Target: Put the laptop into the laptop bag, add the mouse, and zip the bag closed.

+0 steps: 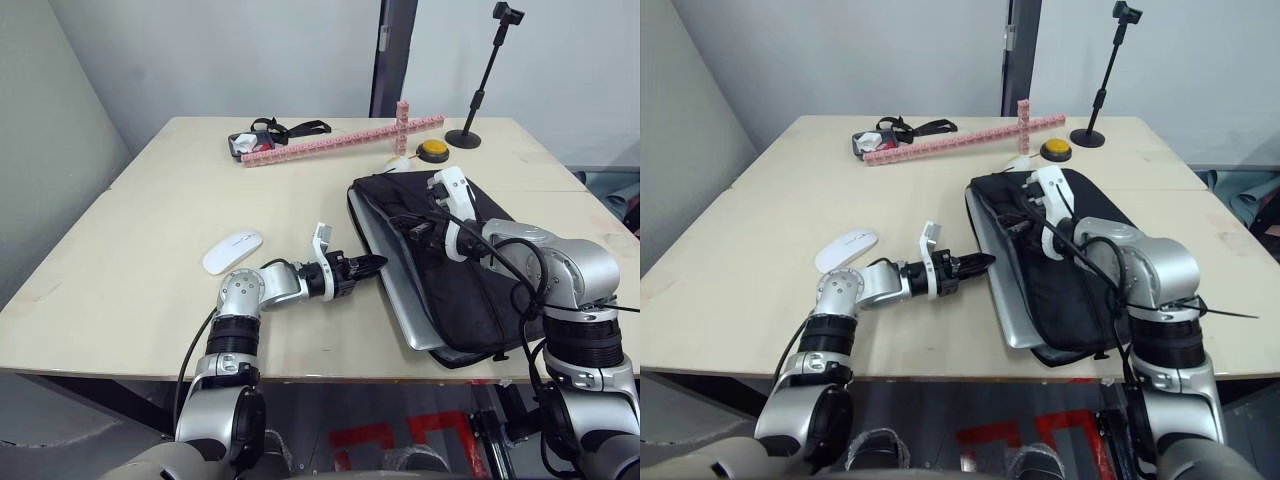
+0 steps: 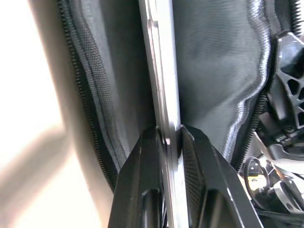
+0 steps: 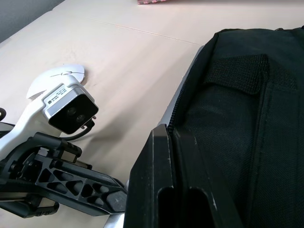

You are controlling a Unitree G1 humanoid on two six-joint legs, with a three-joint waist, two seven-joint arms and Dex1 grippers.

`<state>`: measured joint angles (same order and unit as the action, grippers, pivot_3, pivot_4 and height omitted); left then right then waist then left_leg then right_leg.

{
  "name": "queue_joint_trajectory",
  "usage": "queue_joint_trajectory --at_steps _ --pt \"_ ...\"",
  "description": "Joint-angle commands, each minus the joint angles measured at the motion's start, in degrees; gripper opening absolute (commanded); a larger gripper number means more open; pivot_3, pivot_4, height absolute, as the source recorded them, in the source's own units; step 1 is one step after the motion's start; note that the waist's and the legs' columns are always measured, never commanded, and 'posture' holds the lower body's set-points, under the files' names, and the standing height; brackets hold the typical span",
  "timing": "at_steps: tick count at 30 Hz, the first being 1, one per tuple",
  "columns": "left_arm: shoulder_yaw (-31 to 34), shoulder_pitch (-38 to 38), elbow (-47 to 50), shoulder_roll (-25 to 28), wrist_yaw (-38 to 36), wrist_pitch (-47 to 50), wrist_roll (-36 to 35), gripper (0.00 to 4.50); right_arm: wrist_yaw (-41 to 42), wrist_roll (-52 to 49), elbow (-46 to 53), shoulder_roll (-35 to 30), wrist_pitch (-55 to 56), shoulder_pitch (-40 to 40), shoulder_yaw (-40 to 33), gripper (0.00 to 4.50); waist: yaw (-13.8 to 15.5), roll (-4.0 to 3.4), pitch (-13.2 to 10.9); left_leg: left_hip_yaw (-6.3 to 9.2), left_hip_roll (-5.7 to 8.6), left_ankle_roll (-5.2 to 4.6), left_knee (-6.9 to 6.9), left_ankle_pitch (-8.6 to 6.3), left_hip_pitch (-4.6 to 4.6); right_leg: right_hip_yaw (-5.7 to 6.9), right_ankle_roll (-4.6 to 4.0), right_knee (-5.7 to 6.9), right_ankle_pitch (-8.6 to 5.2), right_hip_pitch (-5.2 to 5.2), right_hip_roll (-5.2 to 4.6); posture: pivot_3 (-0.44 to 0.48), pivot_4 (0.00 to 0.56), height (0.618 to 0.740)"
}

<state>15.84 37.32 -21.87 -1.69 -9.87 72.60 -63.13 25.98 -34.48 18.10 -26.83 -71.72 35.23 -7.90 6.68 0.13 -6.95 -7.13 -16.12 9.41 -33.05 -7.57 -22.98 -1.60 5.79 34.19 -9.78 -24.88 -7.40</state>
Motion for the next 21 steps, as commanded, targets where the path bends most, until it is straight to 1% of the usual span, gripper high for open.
queue_joint_trajectory --at_steps 1,6,10,21 --pt "1.27 1.92 2.00 -1.26 -1.25 0.42 -1.83 0.12 0.42 -1.26 1.43 -0.62 0.78 1.12 -0.99 0.00 0.00 0.00 0.00 0.00 0.00 0.00 0.00 0.00 0.00 0.00 0.00 0.00 0.00 0.00 0.00 0.000 0.150 0.740" --pt "3.42 3.67 0.59 -3.45 -0.50 0.36 -3.00 0.12 0.22 -3.06 2.62 0.74 -0.56 1.51 -1.21 0.00 0.00 0.00 0.00 0.00 0.00 0.00 0.01 0.00 0.00 0.00 0.00 -0.01 0.00 0.00 0.00 0.000 0.150 0.740" --pt "1.97 5.83 -2.14 -5.36 -1.94 -1.28 -0.03 0.12 -0.61 -4.49 3.31 2.50 -1.88 2.14 -1.26 0.00 0.02 -0.01 0.00 0.00 0.00 -0.01 0.01 0.01 -0.01 0.00 0.00 -0.01 0.00 -0.02 0.00 0.000 0.150 0.740" --pt "-0.99 9.86 -8.84 -7.88 -7.42 -4.71 7.04 0.12 -3.34 -6.46 4.08 6.99 -4.90 4.65 -2.43 0.00 -0.33 -0.02 -0.01 0.00 0.00 -0.04 0.04 0.03 -0.05 0.01 0.01 -0.02 0.00 -0.05 0.00 0.000 0.150 0.740"
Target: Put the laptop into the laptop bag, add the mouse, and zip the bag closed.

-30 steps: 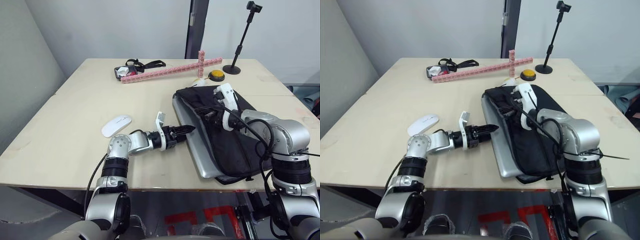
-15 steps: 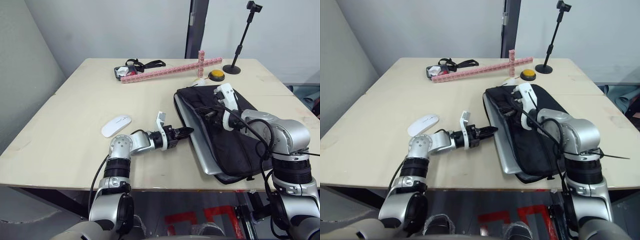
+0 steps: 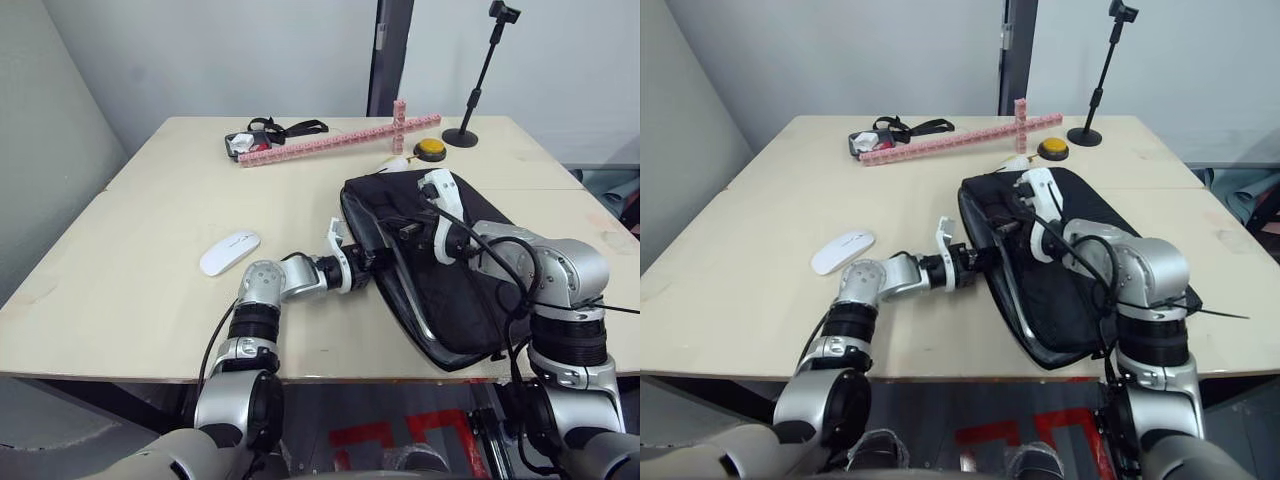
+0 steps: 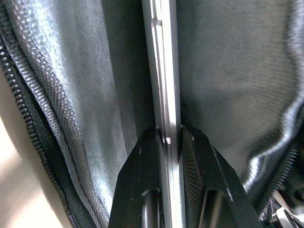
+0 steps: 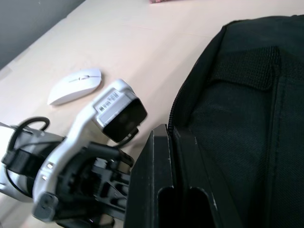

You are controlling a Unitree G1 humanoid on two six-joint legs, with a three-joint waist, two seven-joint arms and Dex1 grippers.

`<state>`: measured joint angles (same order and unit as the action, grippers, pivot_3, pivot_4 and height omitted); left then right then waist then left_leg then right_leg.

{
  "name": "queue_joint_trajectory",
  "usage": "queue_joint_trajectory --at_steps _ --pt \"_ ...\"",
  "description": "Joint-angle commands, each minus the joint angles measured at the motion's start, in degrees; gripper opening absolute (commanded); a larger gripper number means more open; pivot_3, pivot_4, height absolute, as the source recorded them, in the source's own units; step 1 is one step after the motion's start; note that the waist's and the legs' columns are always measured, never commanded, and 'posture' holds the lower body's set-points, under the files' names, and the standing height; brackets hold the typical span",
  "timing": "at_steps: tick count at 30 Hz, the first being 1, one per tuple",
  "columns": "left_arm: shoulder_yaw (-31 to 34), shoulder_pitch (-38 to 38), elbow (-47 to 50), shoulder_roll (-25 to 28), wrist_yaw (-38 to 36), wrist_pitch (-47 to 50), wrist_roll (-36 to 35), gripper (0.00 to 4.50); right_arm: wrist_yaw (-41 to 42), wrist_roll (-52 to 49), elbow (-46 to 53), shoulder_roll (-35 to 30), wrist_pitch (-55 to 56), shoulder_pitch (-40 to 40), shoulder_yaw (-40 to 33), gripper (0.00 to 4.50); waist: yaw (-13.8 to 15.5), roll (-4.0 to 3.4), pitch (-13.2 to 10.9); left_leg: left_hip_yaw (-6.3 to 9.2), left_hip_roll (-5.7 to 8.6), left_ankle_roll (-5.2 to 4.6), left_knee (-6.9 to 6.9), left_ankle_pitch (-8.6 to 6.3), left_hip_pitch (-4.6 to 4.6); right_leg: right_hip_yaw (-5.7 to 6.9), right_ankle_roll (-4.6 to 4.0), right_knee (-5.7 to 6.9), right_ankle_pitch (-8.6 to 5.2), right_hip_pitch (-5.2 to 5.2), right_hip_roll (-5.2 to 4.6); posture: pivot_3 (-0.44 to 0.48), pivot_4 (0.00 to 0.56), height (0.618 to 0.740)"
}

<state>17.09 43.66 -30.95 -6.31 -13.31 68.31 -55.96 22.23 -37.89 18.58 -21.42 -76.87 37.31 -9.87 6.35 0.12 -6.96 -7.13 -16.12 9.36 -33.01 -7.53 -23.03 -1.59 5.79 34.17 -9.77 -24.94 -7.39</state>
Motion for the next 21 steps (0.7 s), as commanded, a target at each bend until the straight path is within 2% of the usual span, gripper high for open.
queue_joint_trajectory --at_steps 1,3,17,19,21 --pt "-2.74 3.87 -0.43 -3.58 -4.66 -0.88 0.62 0.12 0.16 -3.27 3.66 1.97 -0.01 2.70 -0.57 0.00 0.02 0.00 0.00 0.00 0.00 0.00 0.00 0.00 0.00 0.00 0.00 0.00 0.00 0.00 0.00 0.000 0.150 0.740" --pt "-4.71 4.18 -0.91 -3.77 -6.21 -1.77 2.82 0.12 -0.27 -3.86 3.93 2.85 -0.75 2.99 -0.97 0.00 0.03 0.00 0.00 0.00 0.00 0.00 0.01 0.00 0.01 0.00 0.00 0.00 0.00 0.00 0.00 0.000 0.150 0.740" --pt "-6.08 5.78 -2.74 -3.80 -11.80 -4.01 7.98 0.12 -1.62 -2.96 3.43 3.35 -0.34 2.54 -1.11 0.00 0.33 -0.01 -0.01 0.00 0.00 0.02 0.02 -0.01 0.01 0.00 0.00 -0.01 0.00 0.01 -0.01 0.000 0.150 0.740" --pt "-6.06 5.61 -1.81 -3.09 -12.36 -3.49 8.21 1.13 -1.55 -2.55 2.96 2.82 0.23 2.38 -1.04 0.00 0.35 -0.02 -0.01 0.00 0.00 0.02 0.02 -0.01 0.00 0.01 0.00 -0.01 0.00 0.00 -0.01 0.000 0.150 0.740" --pt "-6.34 4.80 -0.18 -1.59 -12.70 -2.45 8.46 1.74 -1.35 -2.16 2.49 2.17 0.94 2.21 -0.91 0.00 0.40 -0.02 -0.01 0.00 0.00 0.03 0.03 -0.01 0.00 0.01 0.00 -0.01 0.00 0.00 -0.01 0.000 0.150 0.740"
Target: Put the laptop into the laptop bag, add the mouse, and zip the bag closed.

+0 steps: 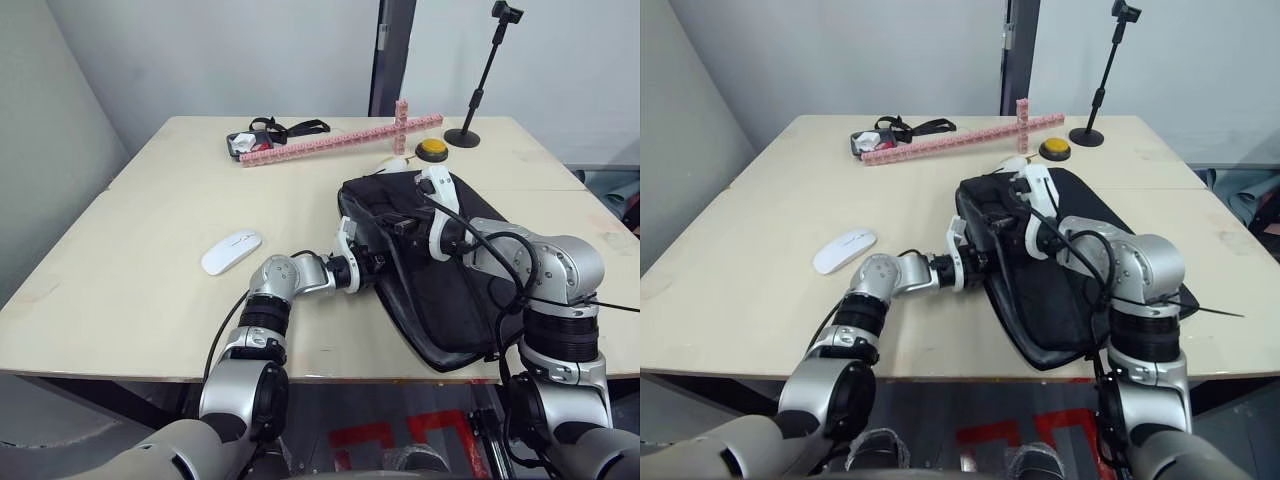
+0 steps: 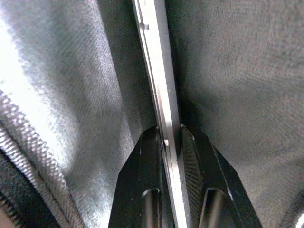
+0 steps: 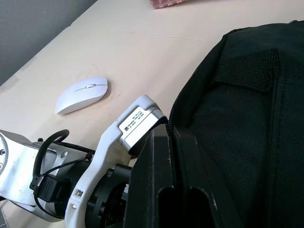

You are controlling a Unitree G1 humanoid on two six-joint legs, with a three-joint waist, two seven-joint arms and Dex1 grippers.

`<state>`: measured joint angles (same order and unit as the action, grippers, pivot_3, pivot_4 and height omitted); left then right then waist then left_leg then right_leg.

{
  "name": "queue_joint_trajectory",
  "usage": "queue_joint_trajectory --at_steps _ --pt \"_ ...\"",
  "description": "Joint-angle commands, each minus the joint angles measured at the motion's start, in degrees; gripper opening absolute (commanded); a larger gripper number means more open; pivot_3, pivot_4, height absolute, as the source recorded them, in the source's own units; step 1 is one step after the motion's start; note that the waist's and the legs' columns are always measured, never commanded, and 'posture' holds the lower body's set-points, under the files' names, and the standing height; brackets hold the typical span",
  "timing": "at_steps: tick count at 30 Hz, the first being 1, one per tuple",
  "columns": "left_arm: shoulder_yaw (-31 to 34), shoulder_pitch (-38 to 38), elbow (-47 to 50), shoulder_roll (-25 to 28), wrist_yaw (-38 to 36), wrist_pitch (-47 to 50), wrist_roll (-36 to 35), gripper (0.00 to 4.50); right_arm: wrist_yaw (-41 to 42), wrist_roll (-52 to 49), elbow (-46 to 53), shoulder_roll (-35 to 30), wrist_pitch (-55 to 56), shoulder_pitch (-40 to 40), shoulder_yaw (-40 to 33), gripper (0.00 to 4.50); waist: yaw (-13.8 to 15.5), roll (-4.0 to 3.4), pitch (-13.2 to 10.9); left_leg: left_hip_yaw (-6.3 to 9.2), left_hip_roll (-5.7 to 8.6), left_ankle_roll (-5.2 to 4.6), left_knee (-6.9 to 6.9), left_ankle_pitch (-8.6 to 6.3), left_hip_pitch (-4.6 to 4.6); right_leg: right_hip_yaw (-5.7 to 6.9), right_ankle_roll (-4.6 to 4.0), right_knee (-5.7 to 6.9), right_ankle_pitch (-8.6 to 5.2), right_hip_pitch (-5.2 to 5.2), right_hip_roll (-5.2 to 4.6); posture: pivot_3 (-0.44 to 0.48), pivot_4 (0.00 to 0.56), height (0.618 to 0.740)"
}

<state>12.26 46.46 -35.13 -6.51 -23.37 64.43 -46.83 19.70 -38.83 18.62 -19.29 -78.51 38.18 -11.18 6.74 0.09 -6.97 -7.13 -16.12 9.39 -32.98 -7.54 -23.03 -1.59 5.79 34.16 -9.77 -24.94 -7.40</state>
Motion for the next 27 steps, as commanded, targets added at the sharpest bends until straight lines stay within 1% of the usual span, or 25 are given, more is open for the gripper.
queue_joint_trajectory --at_steps 1,2,3,7,8,12,14,16,18,20,22,24,27 --pt "-1.74 1.46 4.92 -0.47 -2.74 1.91 -0.54 1.88 1.27 -1.09 2.24 -0.20 2.95 1.27 0.50 0.00 -0.06 0.00 0.00 0.00 0.00 0.01 0.00 -0.01 0.00 0.00 0.00 0.00 0.00 0.00 0.00 0.000 0.150 0.740" --pt "-2.10 0.84 5.99 0.50 -2.89 2.35 -0.33 2.43 1.30 -0.99 2.04 -0.35 3.32 1.21 0.61 0.00 -0.13 -0.02 -0.01 0.00 0.00 0.01 0.00 -0.01 0.00 0.00 0.00 0.01 0.00 -0.01 0.00 0.000 0.150 0.740" --pt "-2.72 -0.11 7.83 1.90 -3.05 3.08 -0.05 2.81 1.43 -0.83 1.84 -0.54 3.77 1.10 0.82 0.00 -0.15 -0.02 -0.01 0.00 0.00 0.01 0.00 0.00 0.00 0.00 0.00 0.02 0.00 -0.02 0.00 0.000 0.150 0.740" --pt "-2.60 -3.63 16.75 8.46 -3.55 8.11 -1.53 4.22 2.87 0.17 0.82 -1.81 6.48 0.34 2.86 0.00 -0.88 -0.04 -0.01 0.00 0.00 0.06 0.01 -0.03 0.05 0.00 0.00 0.04 0.00 0.00 0.01 0.000 0.150 0.740" --pt "-2.39 -4.36 18.70 10.26 -3.69 9.16 -1.79 4.46 3.41 0.48 0.34 -2.21 7.40 0.24 3.60 0.00 -0.93 -0.05 -0.01 0.00 -0.01 0.07 0.02 -0.03 0.05 0.00 0.00 0.04 -0.01 -0.01 0.01 0.000 0.150 0.740" --pt "-0.99 -6.92 25.59 18.05 -4.68 12.95 -2.79 4.46 6.75 2.82 -2.65 -4.11 12.39 0.40 7.74 0.00 -0.87 -0.07 0.00 0.00 -0.01 0.15 0.01 -0.07 0.09 0.01 -0.04 0.04 -0.02 0.04 0.00 0.000 0.150 0.740" --pt "-0.43 -8.33 29.65 22.66 -5.81 12.90 -2.43 4.46 9.72 4.53 -4.15 -5.53 15.53 0.90 11.05 0.00 -0.84 -0.07 0.00 0.00 -0.01 0.25 0.01 -0.12 0.10 0.01 -0.05 0.05 -0.03 0.04 0.01 0.000 0.150 0.740" --pt "0.07 -12.46 37.34 31.50 -10.29 11.62 -2.43 4.46 14.29 5.75 -4.67 -7.36 18.07 1.27 15.73 0.00 -1.33 -0.09 -0.01 0.01 -0.02 0.38 0.02 -0.19 0.09 0.03 -0.05 0.06 -0.03 0.00 0.03 0.000 0.150 0.740" --pt "1.68 -15.32 40.59 36.42 -11.77 11.13 -2.58 4.46 17.28 7.01 -4.57 -8.95 20.11 1.18 19.06 0.00 -1.63 -0.11 -0.01 0.01 -0.07 0.42 0.12 -0.17 0.09 0.06 -0.07 0.06 -0.05 -0.04 0.06 0.000 0.150 0.740" --pt "3.71 -18.74 41.84 40.49 -12.51 7.76 -0.87 4.46 19.43 8.55 -4.19 -10.31 22.15 0.29 21.89 0.00 -1.48 -0.12 0.00 0.01 -0.08 0.43 0.21 -0.17 0.10 0.11 -0.12 0.06 -0.11 -0.06 0.07 0.000 0.150 0.740" --pt "7.70 -21.62 43.14 44.10 -13.62 6.71 -1.66 4.46 21.56 10.01 -3.89 -11.56 23.97 -0.63 24.34 0.00 -1.41 -0.12 0.00 0.01 -0.08 0.42 0.22 -0.17 0.10 0.13 -0.16 0.02 -0.13 -0.04 0.07 0.000 0.150 0.740" --pt "11.18 -23.93 44.59 46.81 -13.64 4.08 -1.04 4.46 22.61 10.81 -3.99 -12.00 25.06 -1.13 25.16 0.00 -1.38 -0.11 -0.01 0.01 -0.08 0.42 0.21 -0.17 0.09 0.13 -0.19 0.01 -0.15 -0.02 0.06 0.000 0.150 0.740" --pt "14.16 -29.48 46.40 52.70 -16.10 -2.66 3.01 4.46 24.31 12.38 -4.40 -12.87 26.81 -1.43 26.34 0.00 -1.39 -0.11 0.00 0.04 -0.08 0.46 0.19 -0.20 0.11 0.15 -0.21 0.08 -0.16 -0.03 0.06 0.000 0.150 0.740"
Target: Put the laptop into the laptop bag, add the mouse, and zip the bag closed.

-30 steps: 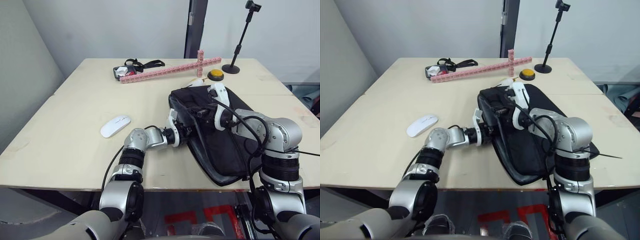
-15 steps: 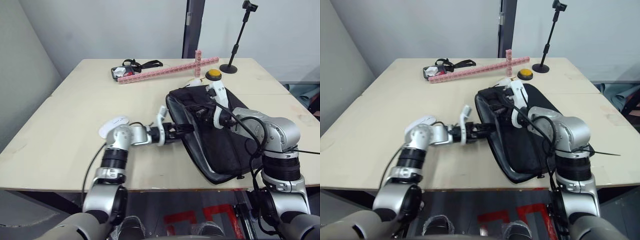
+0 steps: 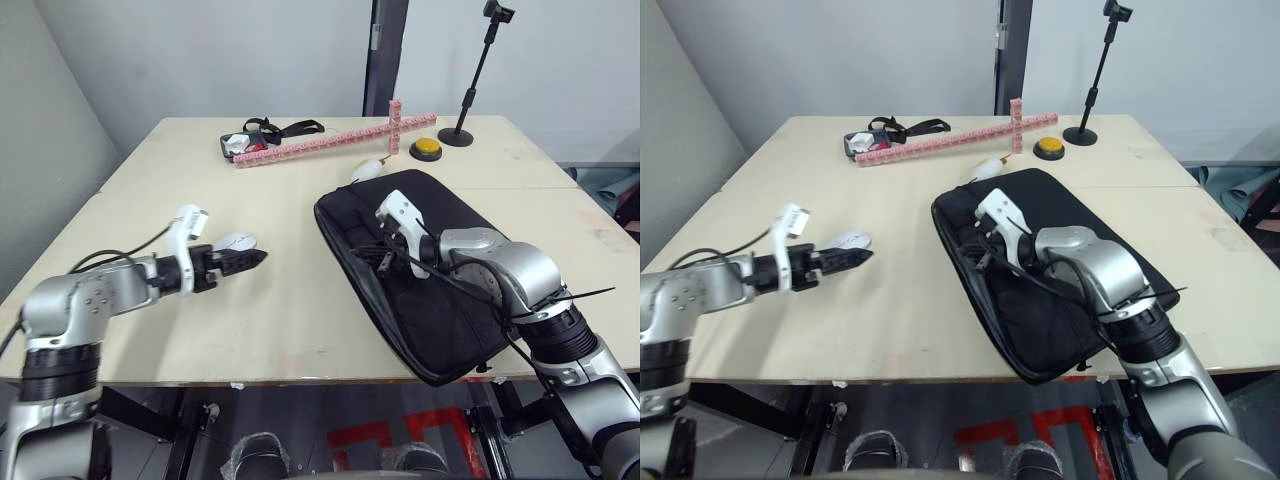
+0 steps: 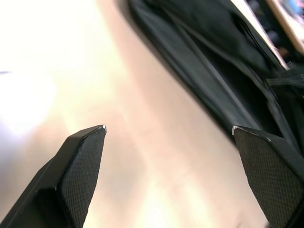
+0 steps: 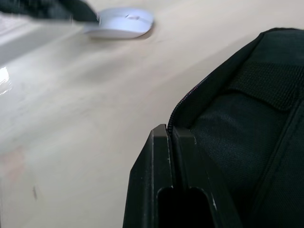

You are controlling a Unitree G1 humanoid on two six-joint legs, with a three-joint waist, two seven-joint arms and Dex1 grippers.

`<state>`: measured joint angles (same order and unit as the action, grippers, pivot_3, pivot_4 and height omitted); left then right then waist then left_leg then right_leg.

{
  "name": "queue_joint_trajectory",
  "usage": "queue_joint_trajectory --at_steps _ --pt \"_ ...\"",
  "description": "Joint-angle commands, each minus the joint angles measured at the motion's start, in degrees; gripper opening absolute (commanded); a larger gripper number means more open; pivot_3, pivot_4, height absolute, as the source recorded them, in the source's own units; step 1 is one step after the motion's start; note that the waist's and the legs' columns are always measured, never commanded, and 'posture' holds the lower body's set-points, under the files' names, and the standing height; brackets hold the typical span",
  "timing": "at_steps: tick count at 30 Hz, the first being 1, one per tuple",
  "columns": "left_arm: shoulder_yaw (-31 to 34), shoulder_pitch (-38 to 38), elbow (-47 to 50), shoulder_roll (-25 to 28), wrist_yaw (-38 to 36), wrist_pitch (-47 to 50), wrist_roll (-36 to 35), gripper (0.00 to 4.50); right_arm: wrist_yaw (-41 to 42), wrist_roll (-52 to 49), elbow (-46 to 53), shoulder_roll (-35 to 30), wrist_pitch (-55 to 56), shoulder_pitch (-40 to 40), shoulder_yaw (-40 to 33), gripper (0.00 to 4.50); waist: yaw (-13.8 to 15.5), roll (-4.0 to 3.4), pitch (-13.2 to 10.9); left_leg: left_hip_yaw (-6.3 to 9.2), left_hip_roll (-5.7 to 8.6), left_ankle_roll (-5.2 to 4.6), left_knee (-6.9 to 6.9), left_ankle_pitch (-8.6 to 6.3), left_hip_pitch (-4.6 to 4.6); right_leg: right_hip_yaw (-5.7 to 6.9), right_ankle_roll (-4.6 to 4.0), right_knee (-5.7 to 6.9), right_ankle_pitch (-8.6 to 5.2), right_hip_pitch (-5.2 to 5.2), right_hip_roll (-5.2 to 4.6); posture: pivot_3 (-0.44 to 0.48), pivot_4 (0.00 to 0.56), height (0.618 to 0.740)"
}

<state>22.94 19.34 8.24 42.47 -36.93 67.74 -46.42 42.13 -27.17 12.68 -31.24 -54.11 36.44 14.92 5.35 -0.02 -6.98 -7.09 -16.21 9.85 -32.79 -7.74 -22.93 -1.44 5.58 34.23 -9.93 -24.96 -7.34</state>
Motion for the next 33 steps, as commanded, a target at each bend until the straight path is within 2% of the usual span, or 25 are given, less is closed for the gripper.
queue_joint_trajectory --at_steps 1,5,6,10,15,17,21,25,33 --pt "3.84 -5.12 3.18 6.00 -4.41 -11.87 6.12 4.46 2.74 1.33 1.40 -1.42 3.29 0.25 0.73 0.00 -0.09 0.02 0.01 -0.01 0.00 0.01 -0.01 -0.01 0.01 0.00 0.00 0.00 0.00 0.02 0.00 0.000 0.150 0.740" --pt "5.28 -11.44 -2.82 13.87 -13.80 -20.58 10.00 4.46 6.43 5.42 -0.27 -3.40 10.67 -0.16 3.04 0.00 -0.06 0.02 0.02 -0.01 0.00 -0.04 -0.01 -0.05 0.08 0.00 -0.02 -0.02 -0.01 0.06 -0.01 0.000 0.150 0.740" --pt "5.67 -12.44 -4.48 15.28 -16.82 -22.59 10.34 4.50 6.94 6.92 -1.11 -3.71 13.24 -0.39 3.42 0.59 0.04 0.03 0.02 0.00 0.00 -0.06 -0.01 -0.06 0.08 0.00 -0.02 0.00 -0.01 0.06 -0.01 0.000 0.150 0.740" --pt "4.48 -14.74 -9.69 18.69 -22.29 -31.33 14.93 4.50 10.00 8.33 -2.82 -5.06 18.13 -0.60 2.08 1.90 0.04 0.03 0.02 0.00 0.00 -0.21 -0.01 -0.14 0.10 0.00 -0.05 0.06 -0.03 0.06 -0.02 0.000 0.150 0.740" --pt "6.47 -12.21 -14.38 19.16 -24.62 -35.15 14.91 4.50 17.95 2.55 -4.52 -11.05 20.01 0.78 -7.93 3.54 0.08 0.04 0.02 0.01 0.00 -0.26 -0.08 -0.15 0.12 -0.01 -0.27 0.32 -0.14 0.02 -0.02 0.000 0.150 0.740" --pt "7.26 -11.73 -15.17 19.55 -25.76 -35.88 14.51 4.50 21.74 0.07 -6.13 -14.31 20.82 1.67 -12.39 4.35 0.02 0.04 0.03 0.01 0.00 -0.29 -0.11 -0.16 0.14 -0.02 -0.43 0.42 -0.22 0.01 -0.02 0.000 0.150 0.740" --pt "8.25 -9.90 -17.65 20.94 -27.14 -38.02 15.01 4.50 26.23 1.89 -13.69 -22.23 23.79 4.14 -16.77 4.47 -0.03 0.06 0.04 0.01 0.00 -0.34 -0.13 -0.13 0.16 -0.02 -0.65 0.68 -0.35 -0.08 -0.02 0.000 0.150 0.740" --pt "8.38 -8.11 -21.89 25.92 -30.44 -38.33 16.10 4.50 31.44 10.71 -29.11 -35.28 31.76 4.63 -16.15 4.47 0.09 0.10 0.06 0.01 0.00 -0.64 -0.21 0.03 0.16 -0.04 -0.75 0.71 -0.41 -0.07 -0.02 0.000 0.150 0.740" --pt "5.88 -5.60 -27.90 31.12 -34.76 -40.44 18.75 4.50 36.07 18.74 -47.13 -39.60 41.98 7.18 -13.60 4.47 -0.83 0.13 0.08 -0.04 0.00 -0.75 -0.34 0.01 0.08 -0.06 -1.12 0.91 -0.60 -0.16 -0.05 0.000 0.150 0.740"
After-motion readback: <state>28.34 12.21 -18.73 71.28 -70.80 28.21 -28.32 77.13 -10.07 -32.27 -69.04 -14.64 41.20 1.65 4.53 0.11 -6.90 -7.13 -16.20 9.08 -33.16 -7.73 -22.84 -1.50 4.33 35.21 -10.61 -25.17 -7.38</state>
